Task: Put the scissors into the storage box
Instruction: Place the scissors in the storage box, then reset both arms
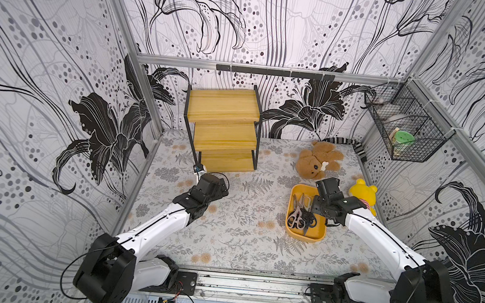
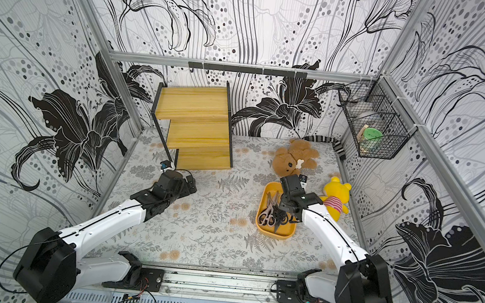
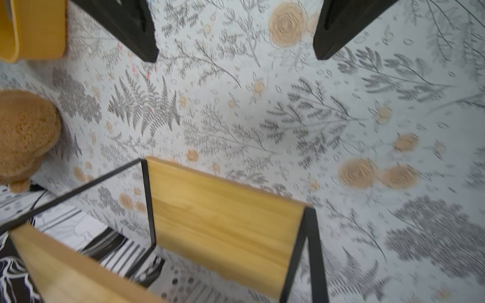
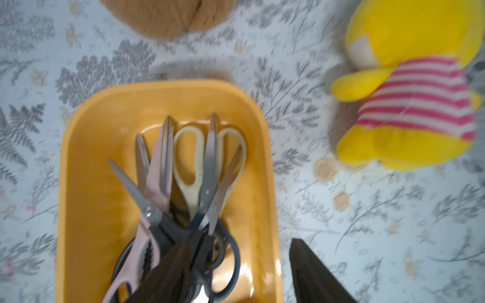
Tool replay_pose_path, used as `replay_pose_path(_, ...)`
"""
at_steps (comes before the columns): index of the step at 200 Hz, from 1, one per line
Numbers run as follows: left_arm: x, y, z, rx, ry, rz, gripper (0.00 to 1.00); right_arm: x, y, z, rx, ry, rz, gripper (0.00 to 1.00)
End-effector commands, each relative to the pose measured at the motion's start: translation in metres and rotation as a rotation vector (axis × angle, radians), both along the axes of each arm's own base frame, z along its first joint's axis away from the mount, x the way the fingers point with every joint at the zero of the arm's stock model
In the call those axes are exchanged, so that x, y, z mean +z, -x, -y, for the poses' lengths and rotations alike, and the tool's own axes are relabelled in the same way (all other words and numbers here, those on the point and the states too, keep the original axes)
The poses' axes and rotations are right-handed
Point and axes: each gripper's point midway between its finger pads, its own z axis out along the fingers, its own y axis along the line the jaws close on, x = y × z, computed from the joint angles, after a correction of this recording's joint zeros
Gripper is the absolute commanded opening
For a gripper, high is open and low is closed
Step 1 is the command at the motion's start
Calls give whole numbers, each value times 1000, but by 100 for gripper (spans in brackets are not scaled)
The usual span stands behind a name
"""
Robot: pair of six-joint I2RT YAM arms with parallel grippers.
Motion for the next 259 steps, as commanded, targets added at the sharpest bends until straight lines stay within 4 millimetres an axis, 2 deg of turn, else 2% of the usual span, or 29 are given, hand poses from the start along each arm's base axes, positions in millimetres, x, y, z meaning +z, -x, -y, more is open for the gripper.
replay_pose_path(1,30,-22,-51,109,-98,145,97,26,-23,36,-11,196,171,68)
replay_pose_path(27,36,-31,-98,192,-133,241,97,24,-37,60,2,236,316,71)
replay_pose_path(47,38,-38,-114,191,-228,302,97,25,-47,63,62,231,490,71)
replay_pose_path(62,33,-46,-113,141,-293,331,97,17,-51,63,98,198,586,72)
replay_pose_path(91,26,-49,-108,81,-352,425,98,-4,-62,54,188,180,622,72)
replay_pose_path(114,13,-46,-110,83,-327,469,98,6,-69,41,273,178,714,72)
replay_pose_path(133,7,-45,-108,68,-335,485,98,-4,-75,28,361,160,708,72)
replay_pose_path(145,13,-40,-108,78,-323,525,98,-6,-72,25,407,120,717,73)
replay_pose_path(167,13,-20,-110,99,-335,613,98,-12,-66,29,408,96,742,75)
replay_pose_path(177,5,-22,-109,96,-323,565,98,-13,-67,32,395,86,739,75)
replay_pose_path(186,11,-22,-110,98,-333,597,98,-13,-67,36,376,89,737,77)
replay_pose_path(187,11,-21,-110,99,-335,600,98,-13,-67,37,372,91,737,78)
replay_pose_path(189,11,-22,-109,98,-337,600,98,-13,-67,38,366,94,735,95)
replay_pose_path(190,10,-22,-109,98,-338,598,98,-13,-67,38,364,95,735,100)
replay_pose_path(196,8,-22,-109,97,-332,580,98,-13,-68,40,352,99,736,95)
replay_pose_path(259,9,-21,-108,97,-334,590,98,-12,-68,40,352,100,737,95)
